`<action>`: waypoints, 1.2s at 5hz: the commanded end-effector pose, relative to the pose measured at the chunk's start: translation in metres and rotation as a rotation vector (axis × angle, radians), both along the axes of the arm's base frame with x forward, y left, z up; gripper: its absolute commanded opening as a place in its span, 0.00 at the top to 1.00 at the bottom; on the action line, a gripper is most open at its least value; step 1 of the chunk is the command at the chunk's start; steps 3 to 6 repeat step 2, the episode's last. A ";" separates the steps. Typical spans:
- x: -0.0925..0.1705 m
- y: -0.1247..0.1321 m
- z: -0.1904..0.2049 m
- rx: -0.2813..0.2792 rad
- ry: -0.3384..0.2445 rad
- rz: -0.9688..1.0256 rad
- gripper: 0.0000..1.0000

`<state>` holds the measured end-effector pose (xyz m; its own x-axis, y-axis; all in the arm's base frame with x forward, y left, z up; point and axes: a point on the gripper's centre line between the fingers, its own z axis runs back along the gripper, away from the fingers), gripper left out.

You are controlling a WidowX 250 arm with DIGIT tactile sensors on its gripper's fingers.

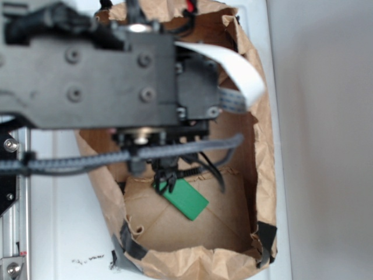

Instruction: Grab the pink bunny.

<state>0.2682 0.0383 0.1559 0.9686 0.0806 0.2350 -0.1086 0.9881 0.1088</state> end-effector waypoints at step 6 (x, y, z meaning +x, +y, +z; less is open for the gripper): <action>-0.004 0.009 0.021 -0.007 -0.108 0.033 1.00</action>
